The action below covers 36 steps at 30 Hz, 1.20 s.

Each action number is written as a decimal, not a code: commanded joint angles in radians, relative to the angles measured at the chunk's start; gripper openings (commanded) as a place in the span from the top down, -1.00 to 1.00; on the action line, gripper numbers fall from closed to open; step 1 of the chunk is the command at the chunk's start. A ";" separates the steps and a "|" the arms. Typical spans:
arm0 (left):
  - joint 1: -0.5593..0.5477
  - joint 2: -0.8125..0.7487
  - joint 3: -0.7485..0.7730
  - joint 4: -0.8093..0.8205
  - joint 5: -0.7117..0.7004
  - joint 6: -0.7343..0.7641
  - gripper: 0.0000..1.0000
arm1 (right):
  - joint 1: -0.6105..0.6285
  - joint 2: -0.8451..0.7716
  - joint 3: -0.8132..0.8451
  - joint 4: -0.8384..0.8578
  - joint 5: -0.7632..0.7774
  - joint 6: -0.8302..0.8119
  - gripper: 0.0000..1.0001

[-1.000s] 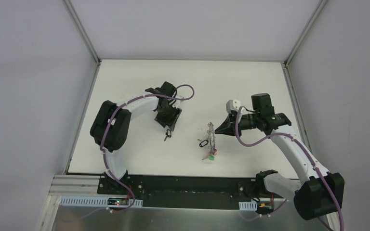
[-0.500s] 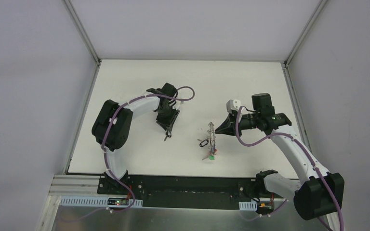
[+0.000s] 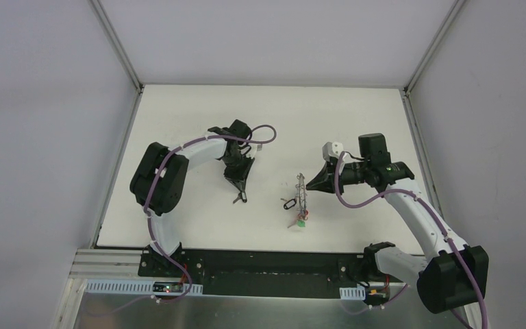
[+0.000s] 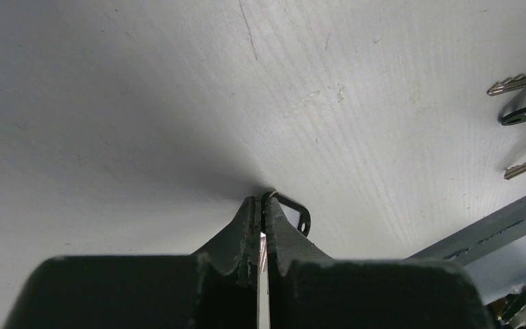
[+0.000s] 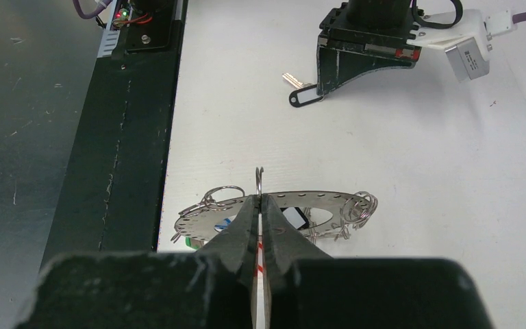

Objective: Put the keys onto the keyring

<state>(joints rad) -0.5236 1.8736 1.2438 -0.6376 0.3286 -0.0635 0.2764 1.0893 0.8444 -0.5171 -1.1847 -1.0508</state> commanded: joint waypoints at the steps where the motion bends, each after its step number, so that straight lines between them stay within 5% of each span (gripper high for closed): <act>1: 0.005 -0.039 0.005 -0.030 0.064 -0.014 1.00 | -0.007 -0.009 -0.008 0.035 -0.038 0.005 1.00; 12: 0.013 -0.226 -0.045 0.052 -0.099 0.053 1.00 | -0.009 -0.007 -0.013 0.041 -0.035 0.006 1.00; 19: -0.050 -0.180 -0.052 0.054 -0.164 0.091 1.00 | -0.010 -0.007 -0.016 0.043 -0.029 0.006 1.00; 24: -0.077 -0.156 -0.039 0.032 -0.195 0.113 0.48 | -0.015 -0.013 -0.019 0.046 -0.029 0.009 1.00; 28: -0.076 -0.171 -0.039 0.027 -0.230 0.135 0.24 | -0.017 -0.013 -0.020 0.049 -0.029 0.011 1.00; 36: -0.076 -0.126 -0.018 0.011 -0.130 0.144 0.17 | -0.017 -0.006 -0.022 0.049 -0.030 0.010 1.00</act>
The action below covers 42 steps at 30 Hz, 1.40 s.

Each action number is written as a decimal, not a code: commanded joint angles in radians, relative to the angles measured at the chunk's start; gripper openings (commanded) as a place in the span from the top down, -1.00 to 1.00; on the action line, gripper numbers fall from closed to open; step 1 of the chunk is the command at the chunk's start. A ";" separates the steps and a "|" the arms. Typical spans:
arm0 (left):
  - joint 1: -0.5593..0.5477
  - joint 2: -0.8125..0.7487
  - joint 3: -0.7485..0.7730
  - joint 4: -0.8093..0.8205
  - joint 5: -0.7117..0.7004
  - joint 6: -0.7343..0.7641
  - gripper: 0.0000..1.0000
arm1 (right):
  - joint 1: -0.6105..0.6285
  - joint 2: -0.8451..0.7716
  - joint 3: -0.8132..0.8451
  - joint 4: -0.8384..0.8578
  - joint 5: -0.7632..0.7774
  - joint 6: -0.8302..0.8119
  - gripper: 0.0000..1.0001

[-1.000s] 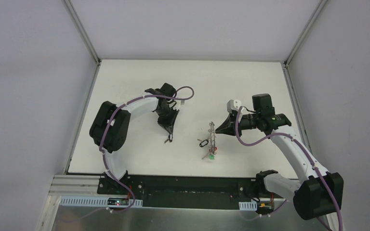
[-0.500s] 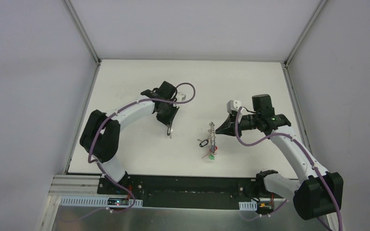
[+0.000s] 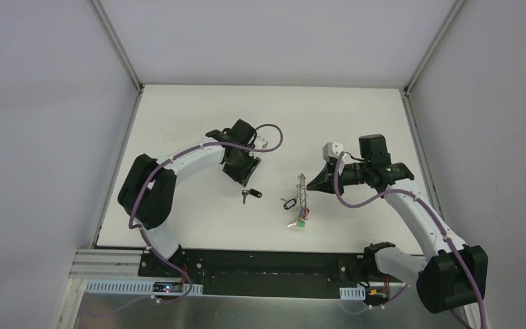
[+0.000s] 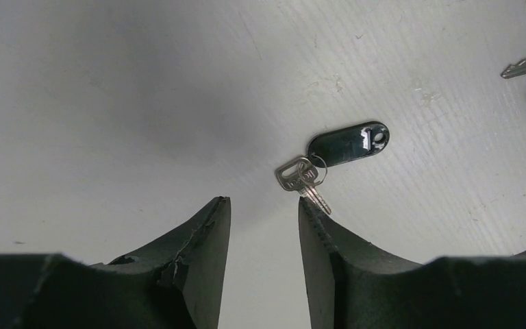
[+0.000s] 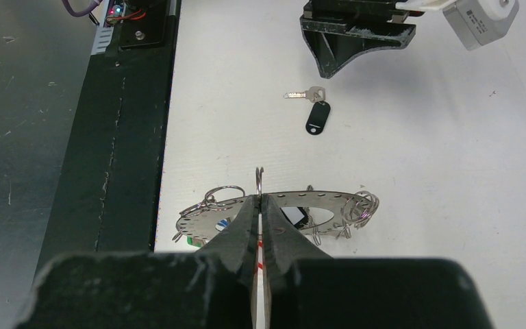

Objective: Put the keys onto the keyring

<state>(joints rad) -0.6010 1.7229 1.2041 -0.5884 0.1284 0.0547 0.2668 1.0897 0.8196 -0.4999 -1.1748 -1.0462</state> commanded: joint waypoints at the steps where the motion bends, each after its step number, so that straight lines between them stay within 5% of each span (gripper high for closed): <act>1: 0.000 0.034 0.023 -0.041 0.104 0.030 0.19 | -0.006 -0.008 0.001 0.032 -0.039 0.005 1.00; 7: -0.004 0.054 0.030 -0.056 0.223 0.126 0.27 | -0.009 -0.004 0.002 0.034 -0.038 0.006 1.00; 21: -0.083 0.127 0.139 -0.171 0.060 0.274 0.22 | -0.008 0.001 0.001 0.038 -0.042 0.012 1.00; 42: -0.105 0.241 0.229 -0.232 -0.021 0.175 0.38 | -0.012 -0.008 -0.004 0.039 -0.042 0.013 1.00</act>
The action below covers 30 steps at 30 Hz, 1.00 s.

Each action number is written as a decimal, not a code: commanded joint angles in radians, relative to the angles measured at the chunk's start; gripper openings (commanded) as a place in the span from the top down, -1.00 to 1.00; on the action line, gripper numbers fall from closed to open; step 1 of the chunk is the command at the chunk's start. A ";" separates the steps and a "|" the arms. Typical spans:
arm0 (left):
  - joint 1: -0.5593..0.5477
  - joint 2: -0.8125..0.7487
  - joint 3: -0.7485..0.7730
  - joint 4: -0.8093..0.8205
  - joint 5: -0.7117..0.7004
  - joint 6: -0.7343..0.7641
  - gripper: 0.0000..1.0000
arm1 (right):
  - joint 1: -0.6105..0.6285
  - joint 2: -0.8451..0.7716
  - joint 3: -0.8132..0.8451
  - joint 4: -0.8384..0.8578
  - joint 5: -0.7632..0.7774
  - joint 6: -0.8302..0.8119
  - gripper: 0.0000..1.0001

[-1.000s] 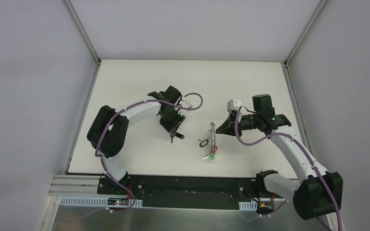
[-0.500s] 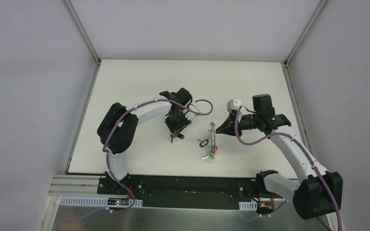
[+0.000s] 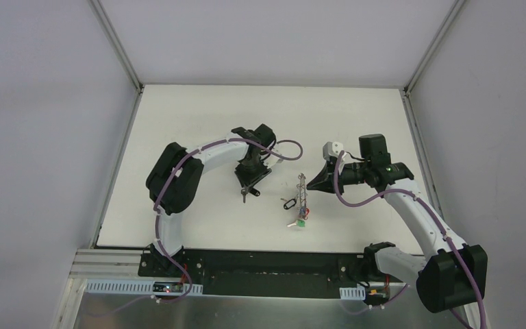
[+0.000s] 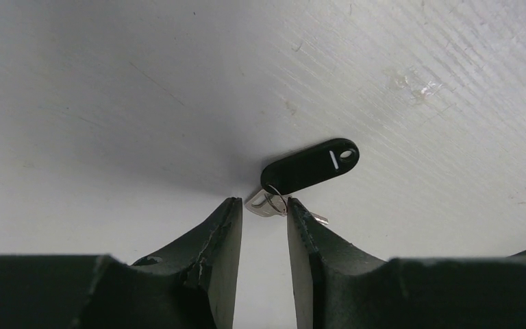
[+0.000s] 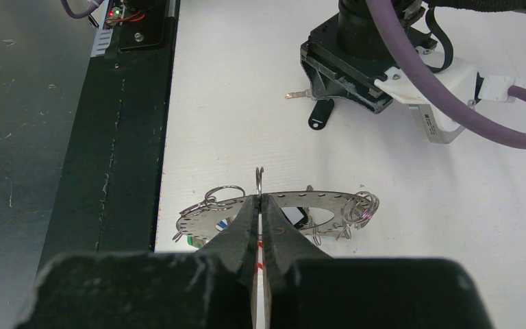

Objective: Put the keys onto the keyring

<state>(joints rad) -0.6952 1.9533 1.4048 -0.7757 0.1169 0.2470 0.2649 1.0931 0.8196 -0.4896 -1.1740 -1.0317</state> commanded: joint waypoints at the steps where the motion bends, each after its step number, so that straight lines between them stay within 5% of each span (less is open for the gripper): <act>1: -0.010 0.008 0.026 -0.042 -0.007 -0.017 0.40 | -0.010 -0.012 -0.005 0.029 -0.042 -0.001 1.00; 30: -0.010 0.007 0.030 -0.042 0.000 -0.027 0.93 | -0.015 -0.015 -0.009 0.032 -0.056 0.002 1.00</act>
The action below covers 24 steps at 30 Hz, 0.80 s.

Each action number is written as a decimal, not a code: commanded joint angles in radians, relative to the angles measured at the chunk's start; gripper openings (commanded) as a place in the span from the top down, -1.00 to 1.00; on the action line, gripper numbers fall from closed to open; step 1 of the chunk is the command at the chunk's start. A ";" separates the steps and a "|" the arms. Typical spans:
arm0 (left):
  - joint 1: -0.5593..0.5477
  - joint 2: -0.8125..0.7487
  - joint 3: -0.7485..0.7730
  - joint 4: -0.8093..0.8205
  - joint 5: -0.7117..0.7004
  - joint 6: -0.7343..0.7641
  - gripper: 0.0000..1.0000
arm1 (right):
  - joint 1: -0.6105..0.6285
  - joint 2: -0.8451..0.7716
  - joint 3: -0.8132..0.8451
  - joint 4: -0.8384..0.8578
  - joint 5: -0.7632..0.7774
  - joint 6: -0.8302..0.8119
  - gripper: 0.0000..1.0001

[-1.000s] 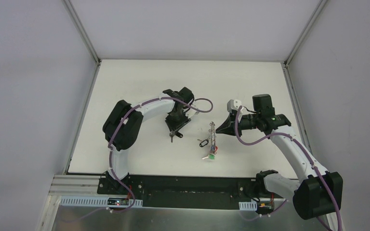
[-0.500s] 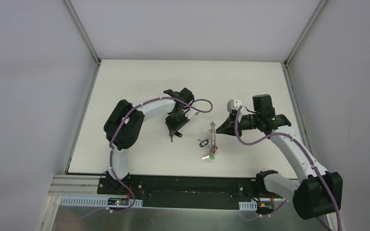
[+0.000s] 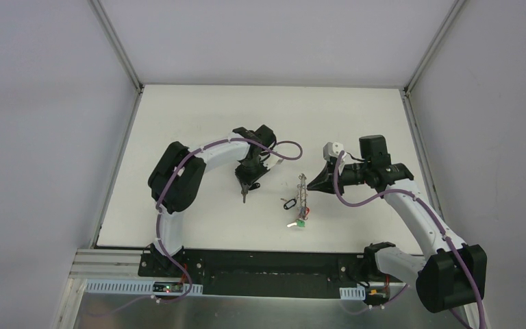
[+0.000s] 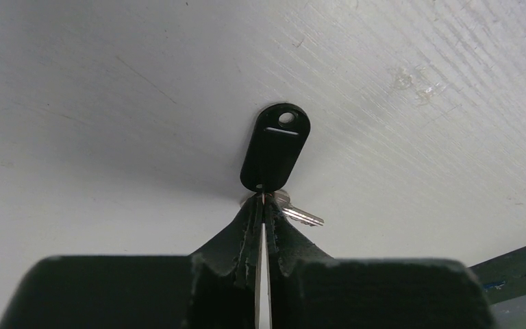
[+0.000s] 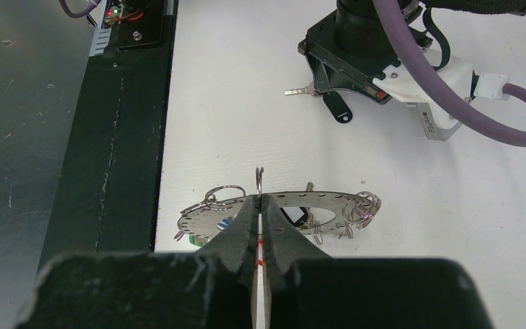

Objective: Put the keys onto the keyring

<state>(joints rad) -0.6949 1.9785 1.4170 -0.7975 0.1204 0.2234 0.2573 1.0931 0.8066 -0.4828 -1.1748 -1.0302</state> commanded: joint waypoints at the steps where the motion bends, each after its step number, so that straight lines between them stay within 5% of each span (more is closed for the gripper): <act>1: -0.011 -0.023 0.017 -0.021 -0.003 -0.002 0.94 | -0.008 -0.015 0.004 0.026 -0.055 0.001 1.00; 24: -0.009 -0.292 -0.111 0.072 0.225 0.197 1.00 | -0.008 -0.018 0.012 0.030 -0.065 0.024 1.00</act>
<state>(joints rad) -0.6949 1.7641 1.3228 -0.7372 0.2470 0.3500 0.2565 1.0931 0.8066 -0.4824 -1.1759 -1.0176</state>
